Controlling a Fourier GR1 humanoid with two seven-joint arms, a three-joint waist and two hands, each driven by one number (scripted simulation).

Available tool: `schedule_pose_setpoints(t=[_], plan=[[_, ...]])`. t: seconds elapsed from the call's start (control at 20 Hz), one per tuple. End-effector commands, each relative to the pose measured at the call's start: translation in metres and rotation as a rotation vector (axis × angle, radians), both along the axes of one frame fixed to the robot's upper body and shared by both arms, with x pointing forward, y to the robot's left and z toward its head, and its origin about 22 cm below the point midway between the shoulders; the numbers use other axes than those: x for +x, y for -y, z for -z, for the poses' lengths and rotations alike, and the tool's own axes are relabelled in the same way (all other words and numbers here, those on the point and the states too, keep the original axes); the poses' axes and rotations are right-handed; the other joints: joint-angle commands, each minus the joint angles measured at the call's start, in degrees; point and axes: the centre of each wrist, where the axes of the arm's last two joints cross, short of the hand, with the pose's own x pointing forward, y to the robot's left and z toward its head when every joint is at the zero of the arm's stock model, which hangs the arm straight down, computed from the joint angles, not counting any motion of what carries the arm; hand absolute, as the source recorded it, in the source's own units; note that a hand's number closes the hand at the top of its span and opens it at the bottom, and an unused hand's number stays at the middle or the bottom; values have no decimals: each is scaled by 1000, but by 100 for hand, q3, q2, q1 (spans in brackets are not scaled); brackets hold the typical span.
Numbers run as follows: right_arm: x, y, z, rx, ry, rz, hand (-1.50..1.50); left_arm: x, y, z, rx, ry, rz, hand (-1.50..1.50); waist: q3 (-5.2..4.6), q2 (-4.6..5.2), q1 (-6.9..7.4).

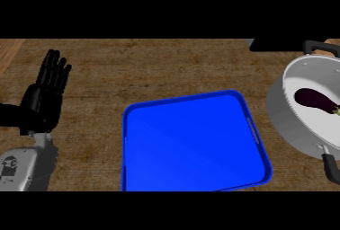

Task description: Pick the eggplant from the tray and place it in the pot

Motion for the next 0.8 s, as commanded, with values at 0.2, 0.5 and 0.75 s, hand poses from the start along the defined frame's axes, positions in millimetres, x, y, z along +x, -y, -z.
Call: schedule_pose_setpoints(t=[0.2,0.5,0.75], plan=[[-41,73,-11,141,140,81,-150,-6,0,2,2,0,20,0,11,25,74],[-70,107,-14,118,153,117,-150,-2,14,-1,-3,8,26,0,14,35,94],[-111,129,-4,154,181,126,-150,6,4,-15,-5,10,21,0,30,61,125]])
